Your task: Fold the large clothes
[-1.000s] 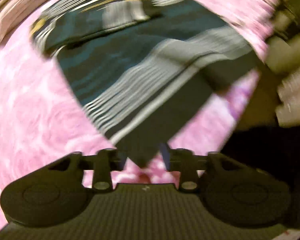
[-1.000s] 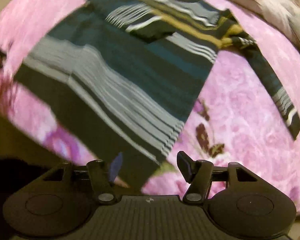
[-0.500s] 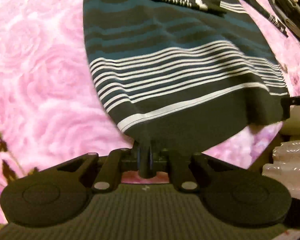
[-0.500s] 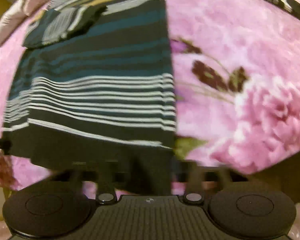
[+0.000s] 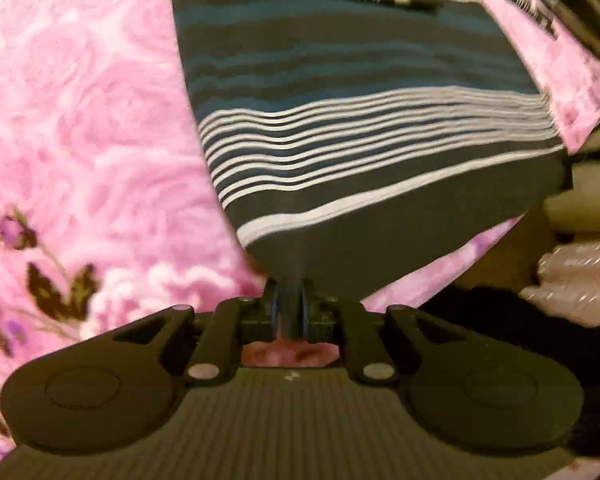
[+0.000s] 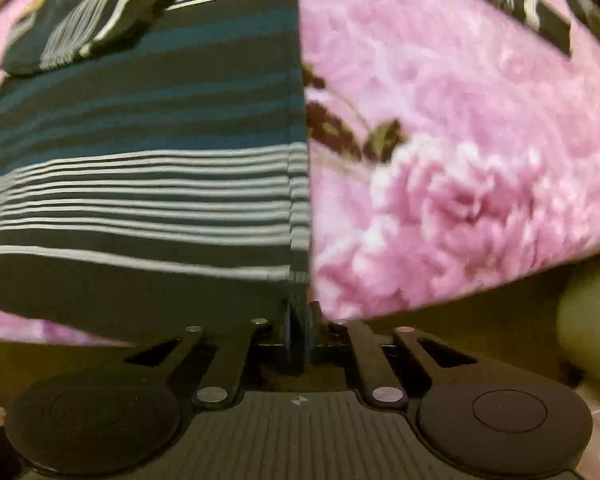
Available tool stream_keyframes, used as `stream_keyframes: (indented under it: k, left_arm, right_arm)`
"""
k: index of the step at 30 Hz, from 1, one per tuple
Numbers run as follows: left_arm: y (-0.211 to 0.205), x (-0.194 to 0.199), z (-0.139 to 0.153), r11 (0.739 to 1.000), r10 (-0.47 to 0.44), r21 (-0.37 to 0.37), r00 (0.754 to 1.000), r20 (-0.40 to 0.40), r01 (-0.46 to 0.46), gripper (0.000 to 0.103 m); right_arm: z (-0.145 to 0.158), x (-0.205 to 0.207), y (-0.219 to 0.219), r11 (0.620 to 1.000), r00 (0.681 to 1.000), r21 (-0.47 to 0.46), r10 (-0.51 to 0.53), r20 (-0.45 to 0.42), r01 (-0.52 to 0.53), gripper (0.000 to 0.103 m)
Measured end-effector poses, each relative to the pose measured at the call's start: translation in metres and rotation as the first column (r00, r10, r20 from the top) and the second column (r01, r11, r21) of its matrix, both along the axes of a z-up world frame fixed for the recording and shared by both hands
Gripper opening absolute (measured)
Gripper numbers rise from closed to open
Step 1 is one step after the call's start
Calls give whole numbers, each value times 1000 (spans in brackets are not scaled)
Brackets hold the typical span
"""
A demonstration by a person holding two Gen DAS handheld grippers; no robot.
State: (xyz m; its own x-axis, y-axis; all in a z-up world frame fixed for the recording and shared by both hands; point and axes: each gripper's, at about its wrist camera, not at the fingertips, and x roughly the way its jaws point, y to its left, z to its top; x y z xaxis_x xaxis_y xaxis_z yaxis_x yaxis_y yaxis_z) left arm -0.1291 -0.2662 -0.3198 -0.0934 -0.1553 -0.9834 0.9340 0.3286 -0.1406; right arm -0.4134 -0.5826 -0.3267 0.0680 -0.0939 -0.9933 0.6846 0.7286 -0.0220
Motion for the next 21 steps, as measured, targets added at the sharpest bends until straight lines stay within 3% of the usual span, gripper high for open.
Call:
stream_keyframes:
  k: [1,3,6,9,14,15,16,19,21]
  left_arm:
    - [3,0,2,1000,-16,10,999,31,15,9]
    - [-2,4,11,999,-43,18,995,94,41,9]
    - [-28,7,28,996,-75,-27,980,186,81,10]
    - [-76,0,40,981,-129,-108,959,253,160,20]
    - [-176,-35,30,909,-267,-225,905,331,350,41]
    - [-194,-46,24,891,-301,-230,889,345,391,53]
    - [-212,-57,17,868,-340,-238,870,357,437,56]
    - [-250,-83,-9,810,-439,-222,813,383,543,56]
    - [-272,-93,-26,787,-479,-202,784,396,583,56]
  right_arm:
    - [7,5,-1,999,1000,-35,21,11,-21,40]
    - [18,14,-7,996,998,-79,36,44,-32,52]
    - [30,33,-17,994,995,-100,42,96,-33,53]
    - [36,56,-31,994,988,-97,54,147,-40,54]
    - [30,79,-58,997,977,-73,51,206,-36,54]
    - [31,80,-62,996,976,-77,58,209,-43,54]
    - [29,81,-68,995,976,-87,68,208,-51,54]
    - [31,81,-86,993,974,-113,63,218,-39,54]
    - [30,77,-100,994,974,-112,41,221,-16,54]
